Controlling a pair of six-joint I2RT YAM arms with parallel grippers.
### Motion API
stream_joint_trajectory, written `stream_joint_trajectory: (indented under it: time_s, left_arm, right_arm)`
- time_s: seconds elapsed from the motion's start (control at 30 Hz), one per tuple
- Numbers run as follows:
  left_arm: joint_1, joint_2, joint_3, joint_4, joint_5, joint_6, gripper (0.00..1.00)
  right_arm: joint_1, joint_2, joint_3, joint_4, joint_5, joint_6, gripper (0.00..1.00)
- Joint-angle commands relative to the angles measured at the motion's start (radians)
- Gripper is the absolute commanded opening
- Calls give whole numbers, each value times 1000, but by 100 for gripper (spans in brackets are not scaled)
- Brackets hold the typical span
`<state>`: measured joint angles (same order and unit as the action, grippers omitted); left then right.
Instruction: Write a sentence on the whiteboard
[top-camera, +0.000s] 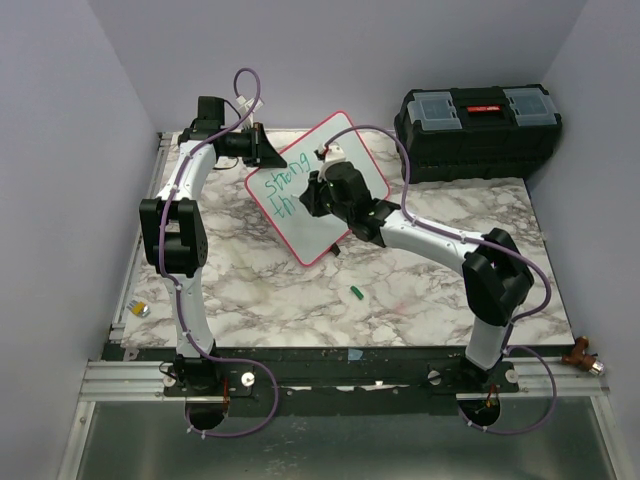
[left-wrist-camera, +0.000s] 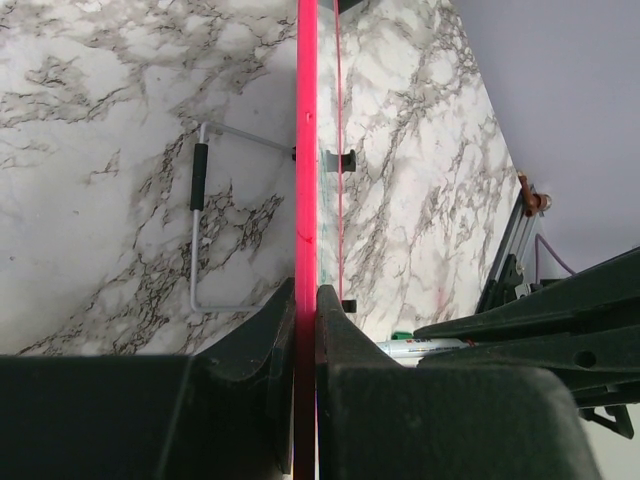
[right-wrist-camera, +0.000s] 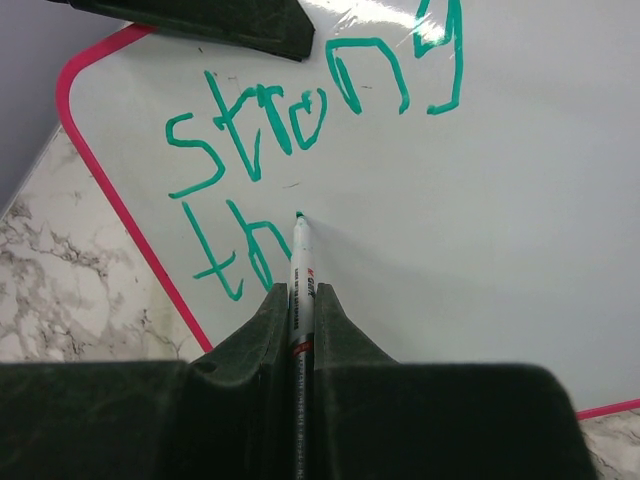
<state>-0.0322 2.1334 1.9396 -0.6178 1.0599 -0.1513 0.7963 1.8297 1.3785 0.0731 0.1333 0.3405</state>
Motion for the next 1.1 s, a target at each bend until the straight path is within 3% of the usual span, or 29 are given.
stream_joint_trajectory:
  time_s: [0.0,0.37,1.07]
  left_arm:
    - [-23,-29,-14,4,-1,62,0]
    - [-23,-30,-16,6,-3,61,0]
    - [-24,-27,-13,4,-5,62,0]
  right_arm:
    - [-8,-18,-63,1,8,13,1]
    - [-8,-70,-151,8,-24,67,1]
    - [-12,9,3,-35,37,28,1]
